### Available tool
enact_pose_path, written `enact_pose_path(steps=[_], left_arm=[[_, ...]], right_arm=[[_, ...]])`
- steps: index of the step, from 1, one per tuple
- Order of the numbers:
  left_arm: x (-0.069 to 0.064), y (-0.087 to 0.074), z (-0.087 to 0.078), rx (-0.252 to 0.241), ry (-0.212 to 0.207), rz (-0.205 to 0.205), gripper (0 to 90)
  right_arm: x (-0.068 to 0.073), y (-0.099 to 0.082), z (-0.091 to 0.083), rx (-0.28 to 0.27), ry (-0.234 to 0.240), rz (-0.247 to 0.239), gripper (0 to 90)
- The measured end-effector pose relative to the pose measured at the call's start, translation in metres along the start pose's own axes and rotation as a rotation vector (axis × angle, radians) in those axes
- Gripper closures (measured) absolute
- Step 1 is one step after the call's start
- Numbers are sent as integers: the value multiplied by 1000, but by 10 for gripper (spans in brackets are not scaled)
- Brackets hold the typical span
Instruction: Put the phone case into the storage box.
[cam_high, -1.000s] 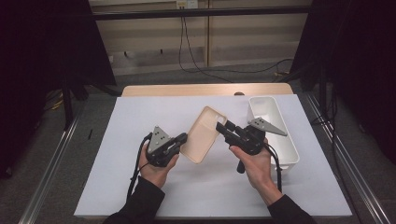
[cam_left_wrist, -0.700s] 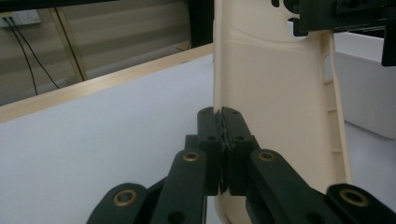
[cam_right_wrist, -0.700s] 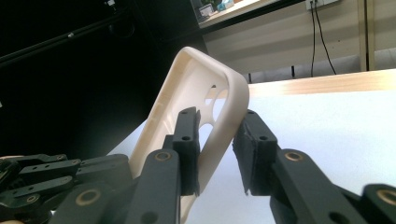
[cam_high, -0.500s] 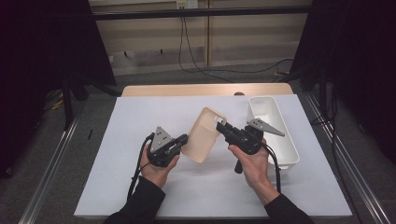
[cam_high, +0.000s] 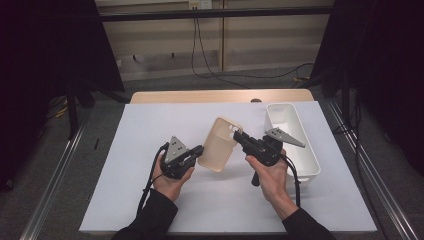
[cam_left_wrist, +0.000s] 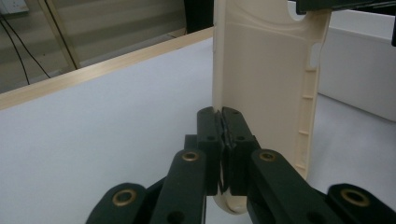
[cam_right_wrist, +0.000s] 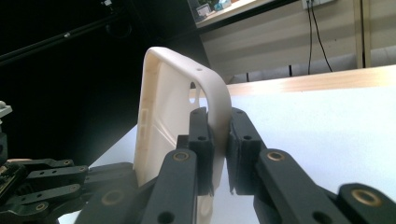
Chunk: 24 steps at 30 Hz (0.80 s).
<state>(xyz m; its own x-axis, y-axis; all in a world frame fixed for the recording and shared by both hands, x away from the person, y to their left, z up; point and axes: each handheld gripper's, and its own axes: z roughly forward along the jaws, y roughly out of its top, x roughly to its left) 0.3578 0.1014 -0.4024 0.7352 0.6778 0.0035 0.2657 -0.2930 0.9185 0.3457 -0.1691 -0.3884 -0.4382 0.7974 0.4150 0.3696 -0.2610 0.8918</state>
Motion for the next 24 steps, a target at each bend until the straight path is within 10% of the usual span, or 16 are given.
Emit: enact_pose_path(steps=[14, 24], left_arm=[[1, -3, 5, 27, -43, -35, 845], [4, -4, 4, 10, -28, -63, 530]], right_arm=[[6, 3, -3, -30, 36, -118, 822], [5, 3, -2, -19, 48, -140, 822]])
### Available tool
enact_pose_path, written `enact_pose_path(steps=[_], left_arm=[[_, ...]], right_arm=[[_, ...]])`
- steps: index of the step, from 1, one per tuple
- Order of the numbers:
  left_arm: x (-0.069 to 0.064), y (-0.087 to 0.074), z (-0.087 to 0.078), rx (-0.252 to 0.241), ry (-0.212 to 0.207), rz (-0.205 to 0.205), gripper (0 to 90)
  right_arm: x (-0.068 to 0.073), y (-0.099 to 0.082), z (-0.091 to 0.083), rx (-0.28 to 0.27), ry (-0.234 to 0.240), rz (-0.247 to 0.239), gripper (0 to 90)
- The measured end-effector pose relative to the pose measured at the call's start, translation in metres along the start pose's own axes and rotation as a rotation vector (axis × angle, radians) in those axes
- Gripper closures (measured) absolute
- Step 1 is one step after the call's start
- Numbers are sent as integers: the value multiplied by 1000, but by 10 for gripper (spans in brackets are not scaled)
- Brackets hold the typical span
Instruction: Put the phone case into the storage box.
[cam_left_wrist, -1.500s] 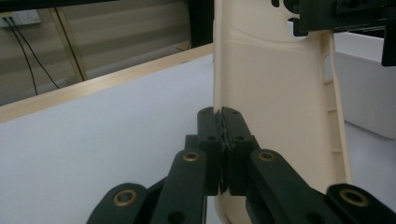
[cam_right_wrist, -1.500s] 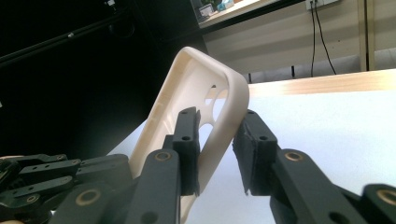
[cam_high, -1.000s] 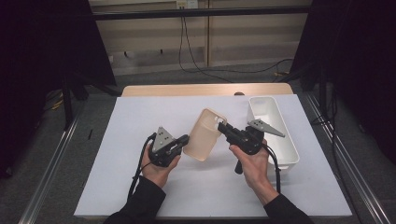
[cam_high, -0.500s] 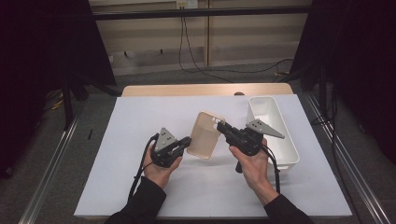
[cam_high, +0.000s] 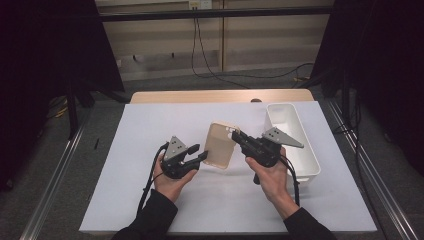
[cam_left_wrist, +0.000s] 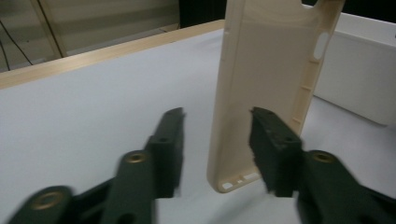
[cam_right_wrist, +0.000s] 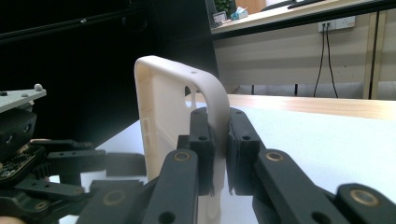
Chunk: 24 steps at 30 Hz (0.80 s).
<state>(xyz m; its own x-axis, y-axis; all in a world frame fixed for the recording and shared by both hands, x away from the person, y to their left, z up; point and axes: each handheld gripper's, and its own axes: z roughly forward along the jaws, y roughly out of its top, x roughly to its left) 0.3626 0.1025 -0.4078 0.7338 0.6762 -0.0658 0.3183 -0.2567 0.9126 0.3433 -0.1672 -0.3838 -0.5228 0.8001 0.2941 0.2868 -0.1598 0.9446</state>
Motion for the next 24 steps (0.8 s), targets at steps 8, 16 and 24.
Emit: enact_pose_path(steps=[8, 16, 24], left_arm=[[7, -2, -8, -25, 2, -36, 214], [10, -3, -20, -30, 5, -38, 50], [11, -7, -36, -69, 33, -13, 32]], right_arm=[[-4, 2, -4, -2, 4, -29, 821], [-9, 4, -8, 0, 3, -47, 821], [-17, 10, -16, -19, 4, -47, 821]])
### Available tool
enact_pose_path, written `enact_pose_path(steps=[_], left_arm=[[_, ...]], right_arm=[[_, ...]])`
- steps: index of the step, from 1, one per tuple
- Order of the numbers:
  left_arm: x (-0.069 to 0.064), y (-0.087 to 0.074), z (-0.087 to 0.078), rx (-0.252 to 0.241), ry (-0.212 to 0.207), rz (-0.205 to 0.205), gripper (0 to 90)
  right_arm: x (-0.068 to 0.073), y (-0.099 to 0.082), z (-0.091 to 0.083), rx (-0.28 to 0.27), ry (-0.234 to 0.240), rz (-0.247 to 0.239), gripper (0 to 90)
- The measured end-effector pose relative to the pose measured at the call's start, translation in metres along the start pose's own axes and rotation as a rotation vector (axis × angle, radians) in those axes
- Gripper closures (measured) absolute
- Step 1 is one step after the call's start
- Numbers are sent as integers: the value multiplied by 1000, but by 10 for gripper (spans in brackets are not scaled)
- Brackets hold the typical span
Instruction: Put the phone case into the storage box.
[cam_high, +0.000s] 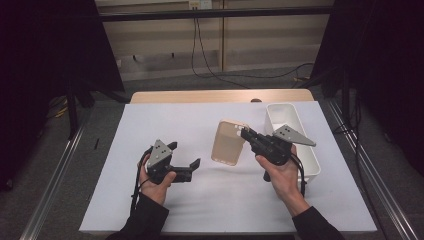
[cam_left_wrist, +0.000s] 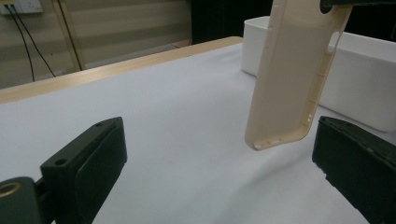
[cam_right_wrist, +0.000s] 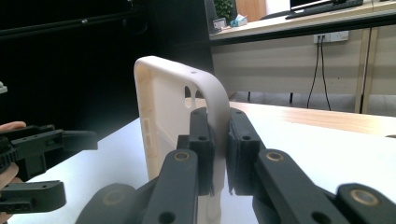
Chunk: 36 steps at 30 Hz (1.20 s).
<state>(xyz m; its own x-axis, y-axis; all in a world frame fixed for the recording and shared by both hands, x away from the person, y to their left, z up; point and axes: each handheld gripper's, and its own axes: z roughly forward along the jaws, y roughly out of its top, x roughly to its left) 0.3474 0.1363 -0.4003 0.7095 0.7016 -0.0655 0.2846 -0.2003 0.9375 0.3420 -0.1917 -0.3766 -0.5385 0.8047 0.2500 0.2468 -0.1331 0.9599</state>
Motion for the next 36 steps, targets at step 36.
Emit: enact_pose_path(steps=[36], left_arm=[[24, -39, -54, -107, 96, -56, 24]], right_arm=[[-22, 25, -28, -71, -13, -55, 821]])
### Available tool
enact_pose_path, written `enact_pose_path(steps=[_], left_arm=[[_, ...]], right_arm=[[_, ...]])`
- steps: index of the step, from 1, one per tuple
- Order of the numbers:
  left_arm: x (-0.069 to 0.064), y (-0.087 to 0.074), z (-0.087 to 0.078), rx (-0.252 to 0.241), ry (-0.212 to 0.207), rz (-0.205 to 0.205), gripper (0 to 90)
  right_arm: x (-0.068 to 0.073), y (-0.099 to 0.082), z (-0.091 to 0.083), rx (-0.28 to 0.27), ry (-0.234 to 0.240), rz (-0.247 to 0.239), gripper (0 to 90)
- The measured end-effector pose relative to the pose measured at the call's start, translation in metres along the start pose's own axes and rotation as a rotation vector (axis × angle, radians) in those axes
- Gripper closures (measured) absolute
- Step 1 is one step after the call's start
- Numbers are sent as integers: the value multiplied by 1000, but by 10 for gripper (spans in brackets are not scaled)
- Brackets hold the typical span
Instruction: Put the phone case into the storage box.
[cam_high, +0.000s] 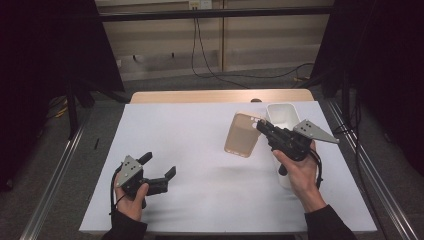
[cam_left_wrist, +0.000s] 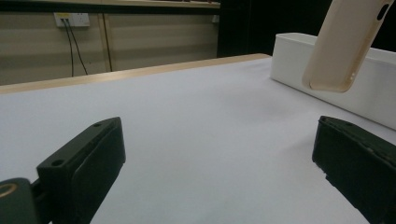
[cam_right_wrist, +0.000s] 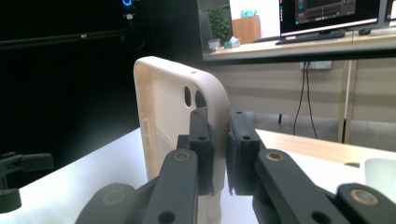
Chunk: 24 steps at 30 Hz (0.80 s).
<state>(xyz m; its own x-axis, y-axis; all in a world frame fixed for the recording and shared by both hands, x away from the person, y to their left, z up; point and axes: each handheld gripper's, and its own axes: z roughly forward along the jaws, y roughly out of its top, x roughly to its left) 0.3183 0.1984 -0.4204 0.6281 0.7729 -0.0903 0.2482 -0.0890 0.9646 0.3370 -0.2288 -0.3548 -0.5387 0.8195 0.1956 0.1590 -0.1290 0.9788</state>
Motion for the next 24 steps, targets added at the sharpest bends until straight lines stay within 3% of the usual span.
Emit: enact_pose_path(steps=[7, 14, 20, 24], left_arm=[[6, -4, -18, -24, 8, 5, 18], [9, -10, -27, -9, 9, 10, 18], [12, -8, -26, -19, 22, -2, 18], [12, -6, -23, -31, 17, -3, 19]], right_arm=[[-6, 9, -8, -29, -8, -9, 821], [-10, 11, -6, -25, -18, -19, 821], [-15, 14, -4, -23, -24, -21, 821], [-16, 24, 0, -19, -22, -48, 821]])
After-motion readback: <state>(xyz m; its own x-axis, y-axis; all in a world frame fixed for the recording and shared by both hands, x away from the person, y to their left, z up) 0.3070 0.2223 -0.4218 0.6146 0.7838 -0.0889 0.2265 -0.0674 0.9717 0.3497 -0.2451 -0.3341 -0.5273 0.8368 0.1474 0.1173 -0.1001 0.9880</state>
